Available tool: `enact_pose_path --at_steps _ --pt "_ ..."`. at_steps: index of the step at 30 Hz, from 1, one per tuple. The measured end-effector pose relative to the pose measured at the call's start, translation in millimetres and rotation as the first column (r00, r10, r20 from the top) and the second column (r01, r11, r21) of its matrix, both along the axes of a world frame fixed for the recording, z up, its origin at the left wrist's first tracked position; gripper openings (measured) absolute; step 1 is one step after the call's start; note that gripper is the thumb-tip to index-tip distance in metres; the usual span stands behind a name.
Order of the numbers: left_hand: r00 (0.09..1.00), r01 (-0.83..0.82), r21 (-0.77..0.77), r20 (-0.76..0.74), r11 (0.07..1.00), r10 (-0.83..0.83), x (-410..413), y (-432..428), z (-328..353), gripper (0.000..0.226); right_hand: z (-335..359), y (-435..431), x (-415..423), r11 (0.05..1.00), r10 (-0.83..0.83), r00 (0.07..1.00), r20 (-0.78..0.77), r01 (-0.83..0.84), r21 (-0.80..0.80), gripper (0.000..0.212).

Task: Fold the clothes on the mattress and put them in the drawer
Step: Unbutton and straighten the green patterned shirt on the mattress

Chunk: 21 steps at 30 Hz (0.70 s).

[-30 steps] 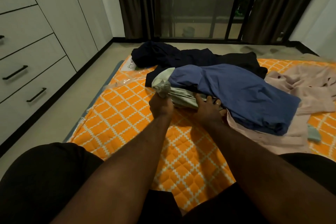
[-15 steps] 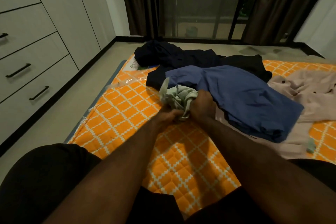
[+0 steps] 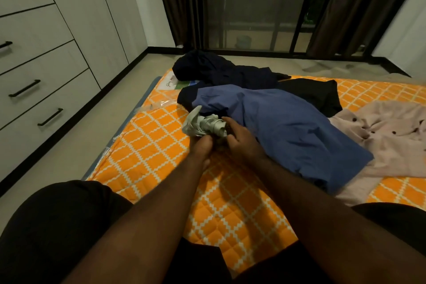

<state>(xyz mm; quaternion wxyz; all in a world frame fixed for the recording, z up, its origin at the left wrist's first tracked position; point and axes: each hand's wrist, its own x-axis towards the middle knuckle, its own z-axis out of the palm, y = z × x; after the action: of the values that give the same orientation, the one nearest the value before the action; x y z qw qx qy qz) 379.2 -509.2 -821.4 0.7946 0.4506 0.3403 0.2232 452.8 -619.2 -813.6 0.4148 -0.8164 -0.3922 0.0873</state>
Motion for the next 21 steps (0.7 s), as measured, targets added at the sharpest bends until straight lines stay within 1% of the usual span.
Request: enact_pose_path --at_steps 2,4,6,7,9,11,15,17,19,21 --pt "0.997 -0.073 -0.005 0.021 0.997 0.073 2.6 1.9 -6.8 0.028 -16.1 -6.1 7.5 0.975 -0.035 0.986 0.161 0.069 -0.212 0.073" --pt "0.986 -0.164 -0.012 0.019 0.986 0.164 3.9 3.0 -16.1 0.035 -28.7 -12.9 13.4 0.911 0.014 0.957 0.288 0.107 -0.399 0.076" --pt "0.96 -0.278 -0.024 0.017 0.96 0.279 4.8 5.9 -30.3 0.042 -36.0 -20.1 18.5 0.849 0.073 0.931 0.359 0.131 -0.512 0.071" --pt "0.949 -0.316 -0.025 0.013 0.948 0.316 5.2 8.9 -36.7 0.045 -36.7 -23.1 20.6 0.823 0.085 0.919 0.385 0.153 -0.547 0.072" --pt "0.943 -0.334 -0.018 0.005 0.942 0.334 2.5 10.0 -32.3 0.04 -36.9 -27.8 27.4 0.788 0.085 0.917 0.39 0.178 -0.589 0.078" --pt "0.928 -0.372 0.006 -0.004 0.928 0.372 1.8 12.6 -22.8 0.036 -42.7 -30.9 35.9 0.788 0.039 0.937 0.346 0.184 -0.587 0.082" --pt "0.866 -0.5 0.056 0.005 0.864 0.501 2.1 29.4 -21.8 0.047 -46.4 -34.7 42.2 0.758 -0.086 0.939 0.332 0.278 -0.591 0.071" --pt "0.836 -0.547 0.075 -0.005 0.834 0.549 0.2 37.4 -20.6 0.042 -42.9 -35.8 41.8 0.714 -0.107 0.941 0.32 0.297 -0.634 0.069" --pt "0.798 -0.602 0.041 0.02 0.797 0.602 -1.1 48.8 -14.8 0.034 -41.7 -37.4 43.0 0.694 -0.116 0.938 0.325 0.311 -0.649 0.069" --pt "0.767 -0.64 -0.002 0.054 0.769 0.639 -1.7 62.6 -8.6 0.027 -39.9 -37.1 42.0 0.682 -0.094 0.931 0.353 0.319 -0.659 0.059"
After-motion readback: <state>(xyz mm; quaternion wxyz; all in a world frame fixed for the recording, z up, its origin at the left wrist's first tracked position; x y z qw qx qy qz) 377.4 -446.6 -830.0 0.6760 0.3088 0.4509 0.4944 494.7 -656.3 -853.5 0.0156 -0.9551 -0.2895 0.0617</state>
